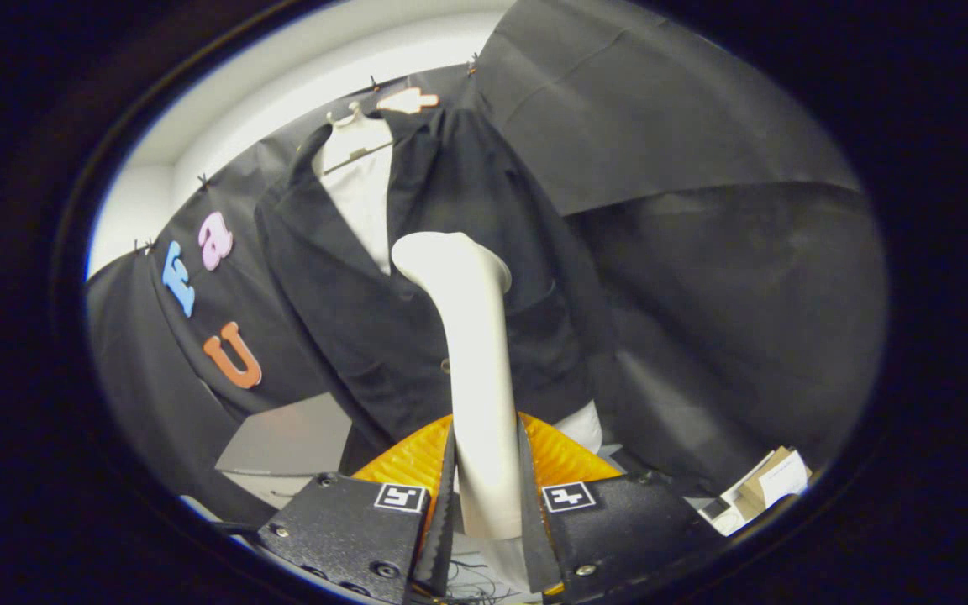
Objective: Iron the clothes twice with a garment steamer, once on the left side and once on the right side.
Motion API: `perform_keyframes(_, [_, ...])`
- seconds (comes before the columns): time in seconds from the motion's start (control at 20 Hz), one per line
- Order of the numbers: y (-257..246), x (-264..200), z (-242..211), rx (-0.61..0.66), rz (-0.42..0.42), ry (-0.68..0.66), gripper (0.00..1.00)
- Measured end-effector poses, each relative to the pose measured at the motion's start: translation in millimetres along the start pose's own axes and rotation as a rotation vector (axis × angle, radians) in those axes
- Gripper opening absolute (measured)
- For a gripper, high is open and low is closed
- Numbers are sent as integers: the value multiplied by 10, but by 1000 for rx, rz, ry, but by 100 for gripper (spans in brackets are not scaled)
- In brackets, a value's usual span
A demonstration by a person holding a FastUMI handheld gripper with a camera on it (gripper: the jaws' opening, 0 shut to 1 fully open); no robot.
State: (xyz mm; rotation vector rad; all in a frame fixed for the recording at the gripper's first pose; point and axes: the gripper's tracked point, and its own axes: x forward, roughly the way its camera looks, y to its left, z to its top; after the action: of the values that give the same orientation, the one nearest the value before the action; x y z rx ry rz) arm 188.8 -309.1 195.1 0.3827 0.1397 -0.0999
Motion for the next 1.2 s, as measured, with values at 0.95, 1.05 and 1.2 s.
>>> perform_keyframes(0.95, [196,650,1471,-116,-146,-268,37])
perform_keyframes(1.05, [190,680,1406,-133,-161,-259,37])
perform_keyframes(1.2, [160,709,1316,-144,-177,-245,37])
